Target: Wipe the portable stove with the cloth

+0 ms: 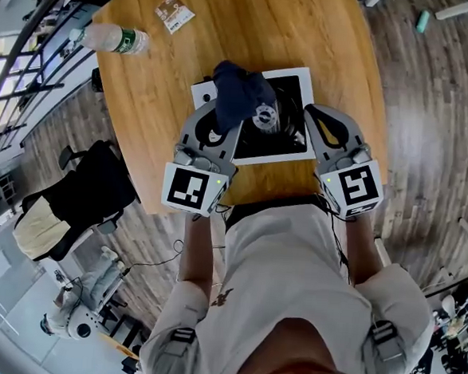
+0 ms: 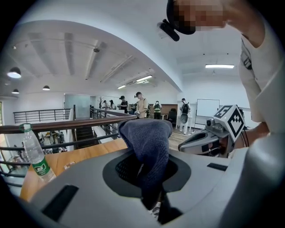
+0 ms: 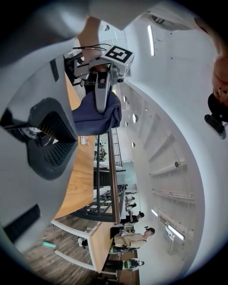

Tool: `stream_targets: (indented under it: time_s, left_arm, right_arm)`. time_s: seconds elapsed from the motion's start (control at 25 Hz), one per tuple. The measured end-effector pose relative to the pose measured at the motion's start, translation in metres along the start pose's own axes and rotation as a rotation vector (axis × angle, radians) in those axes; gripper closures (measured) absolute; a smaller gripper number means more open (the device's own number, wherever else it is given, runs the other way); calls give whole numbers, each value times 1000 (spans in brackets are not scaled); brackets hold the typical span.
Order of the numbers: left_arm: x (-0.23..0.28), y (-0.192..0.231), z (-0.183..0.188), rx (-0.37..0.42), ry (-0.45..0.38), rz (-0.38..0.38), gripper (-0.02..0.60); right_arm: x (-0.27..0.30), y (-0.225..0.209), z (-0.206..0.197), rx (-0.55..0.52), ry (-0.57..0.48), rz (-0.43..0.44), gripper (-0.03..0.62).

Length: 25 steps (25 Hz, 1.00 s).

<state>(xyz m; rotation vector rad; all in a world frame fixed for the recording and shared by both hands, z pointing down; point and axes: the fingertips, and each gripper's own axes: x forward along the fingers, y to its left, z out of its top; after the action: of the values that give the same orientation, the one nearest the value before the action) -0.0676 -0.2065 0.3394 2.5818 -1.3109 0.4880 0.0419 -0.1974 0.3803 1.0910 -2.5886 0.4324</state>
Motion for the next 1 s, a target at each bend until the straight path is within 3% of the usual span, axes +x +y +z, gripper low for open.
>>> stream_targets:
  time_s: [0.48,1.0]
  left_arm:
    - [69,10,-2,97,20,-206,518]
    - [141,14,-47,142,96,-420,518]
  right_arm:
    - [21,-30,-19,69,58,-122,574]
    - [44,-55,-49,123,122,-187,574]
